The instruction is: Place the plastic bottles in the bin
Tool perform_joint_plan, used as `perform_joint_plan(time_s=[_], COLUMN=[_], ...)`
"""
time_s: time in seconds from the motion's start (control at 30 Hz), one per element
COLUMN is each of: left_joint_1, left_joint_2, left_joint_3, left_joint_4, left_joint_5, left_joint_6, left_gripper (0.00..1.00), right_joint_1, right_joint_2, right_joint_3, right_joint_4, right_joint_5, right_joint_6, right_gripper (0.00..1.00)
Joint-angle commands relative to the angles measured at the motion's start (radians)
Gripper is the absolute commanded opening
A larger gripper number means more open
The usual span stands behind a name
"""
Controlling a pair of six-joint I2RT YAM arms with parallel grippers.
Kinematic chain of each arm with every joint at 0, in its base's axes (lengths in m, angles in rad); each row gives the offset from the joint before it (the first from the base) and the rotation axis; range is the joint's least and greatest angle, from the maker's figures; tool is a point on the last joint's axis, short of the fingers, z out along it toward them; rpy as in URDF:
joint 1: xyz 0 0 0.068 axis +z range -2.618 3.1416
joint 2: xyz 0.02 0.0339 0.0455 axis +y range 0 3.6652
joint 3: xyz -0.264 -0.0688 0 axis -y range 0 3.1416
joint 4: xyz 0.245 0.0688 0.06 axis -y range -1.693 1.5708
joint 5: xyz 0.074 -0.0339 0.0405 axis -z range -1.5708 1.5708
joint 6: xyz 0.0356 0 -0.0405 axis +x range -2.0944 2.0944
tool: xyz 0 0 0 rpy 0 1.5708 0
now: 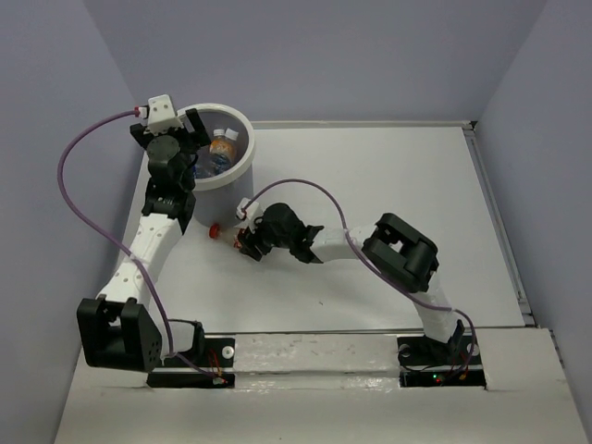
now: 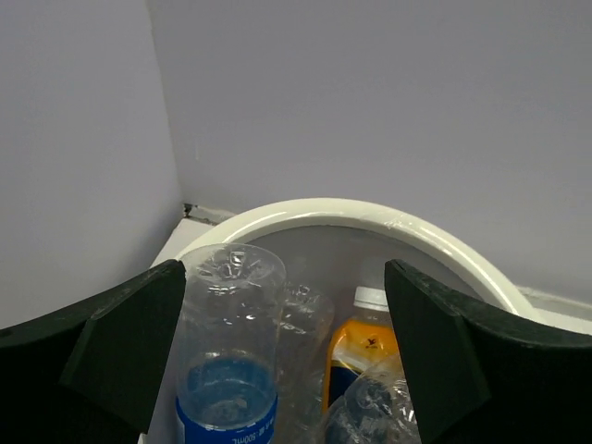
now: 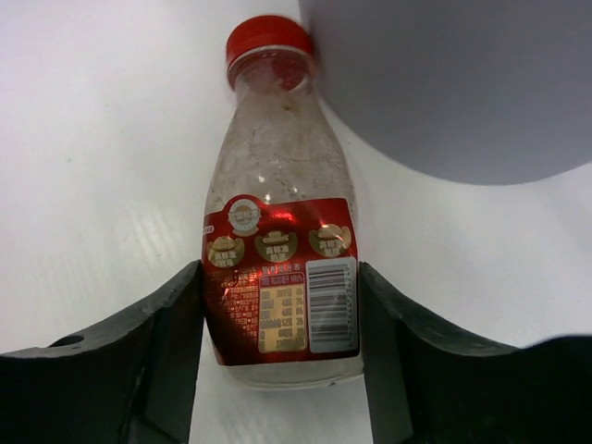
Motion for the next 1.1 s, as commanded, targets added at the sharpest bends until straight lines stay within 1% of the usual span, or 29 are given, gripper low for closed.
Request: perform_joint_plan(time_s=[0.0, 0.07, 0.13, 0.17, 0.2, 0.23, 0.33, 0.4, 0.43, 0.5, 0.57, 0.6, 0.63, 0.73, 0.77, 0.83, 0.87, 0.9, 0.93, 0.97, 1.0, 1.03, 1.07], left_joint_1=[0.001, 0.001, 0.001, 0.001, 0.001, 0.001, 0.001, 0.001, 0.001, 0.001, 0.001, 0.001, 0.001, 0.001, 0.001, 0.001, 0.001, 0.001, 0.001, 0.001, -0.005, -0.027, -0.037], left_joint_2=[-0.119, -0.145, -0.182, -0.194, -0.220, -0.230, -0.286, -0.326, -0.370, -0.418, -0.516, -0.517, -0.559, -0.641, -0.674, -0.707, -0.721, -0.745, -0.754, -0.762, -0.767, -0.771, -0.776], left_joint_3=[0.040, 0.055, 0.083, 0.092, 0.115, 0.127, 0.156, 0.152, 0.141, 0.120, 0.063, 0.063, 0.038, -0.001, 0.000, 0.006, 0.012, 0.029, 0.040, 0.055, 0.070, 0.093, 0.098], left_joint_4=[0.036, -0.004, -0.053, -0.070, -0.090, -0.140, -0.228, -0.263, -0.285, -0.339, -0.381, -0.398, -0.414, -0.409, -0.415, -0.426, -0.429, -0.435, -0.454, -0.467, -0.499, -0.530, -0.537], left_joint_5=[0.037, 0.065, 0.123, 0.145, 0.187, 0.206, 0.295, 0.330, 0.370, 0.396, 0.451, 0.452, 0.499, 0.568, 0.565, 0.567, 0.570, 0.568, 0.565, 0.559, 0.548, 0.519, 0.513], left_joint_6=[-0.087, -0.136, -0.191, -0.191, -0.225, -0.245, -0.289, -0.300, -0.308, -0.315, -0.349, -0.369, -0.406, -0.460, -0.479, -0.490, -0.487, -0.480, -0.474, -0.458, -0.448, -0.443, -0.440], left_gripper=[0.99, 0.99, 0.99, 0.99, 0.99, 0.99, 0.99, 0.99, 0.99, 0.99, 0.99, 0.99, 0.99, 0.99, 0.99, 0.99, 0.99, 0.99, 0.99, 0.99, 0.99, 0.99, 0.99], right_joint_1=[0.039, 0.053, 0.065, 0.077, 0.089, 0.089, 0.126, 0.138, 0.138, 0.149, 0.149, 0.149, 0.149, 0.149, 0.149, 0.149, 0.149, 0.137, 0.122, 0.112, 0.112, 0.087, 0.077], right_joint_2=[-0.109, -0.145, -0.198, -0.218, -0.256, -0.277, -0.368, -0.419, -0.445, -0.530, -0.608, -0.629, -0.643, -0.653, -0.630, -0.593, -0.569, -0.539, -0.475, -0.441, -0.409, -0.350, -0.319], right_joint_3=[-0.091, -0.146, -0.189, -0.189, -0.215, -0.227, -0.273, -0.290, -0.293, -0.299, -0.306, -0.300, -0.272, -0.179, -0.102, -0.028, 0.049, 0.091, 0.137, 0.227, 0.269, 0.311, 0.354], right_joint_4=[0.100, 0.123, 0.128, 0.128, 0.128, 0.125, 0.108, 0.079, 0.062, 0.020, -0.006, -0.021, -0.035, -0.115, -0.147, -0.162, -0.164, -0.168, -0.176, -0.193, -0.196, -0.196, -0.196], right_joint_5=[0.038, 0.059, 0.075, 0.082, 0.087, 0.093, 0.125, 0.131, 0.168, 0.176, 0.191, 0.199, 0.223, 0.259, 0.286, 0.324, 0.335, 0.345, 0.349, 0.351, 0.352, 0.354, 0.358], right_joint_6=[0.041, 0.056, 0.079, 0.086, 0.089, 0.122, 0.136, 0.135, 0.135, 0.148, 0.155, 0.155, 0.149, 0.109, 0.069, 0.044, 0.031, 0.014, 0.007, 0.001, -0.002, -0.003, -0.002], right_gripper=[0.47, 0.41, 0.40, 0.39, 0.36, 0.35, 0.35, 0.35, 0.35, 0.35, 0.35, 0.35, 0.35, 0.35, 0.35, 0.35, 0.35, 0.35, 0.34, 0.34, 0.34, 0.34, 0.34])
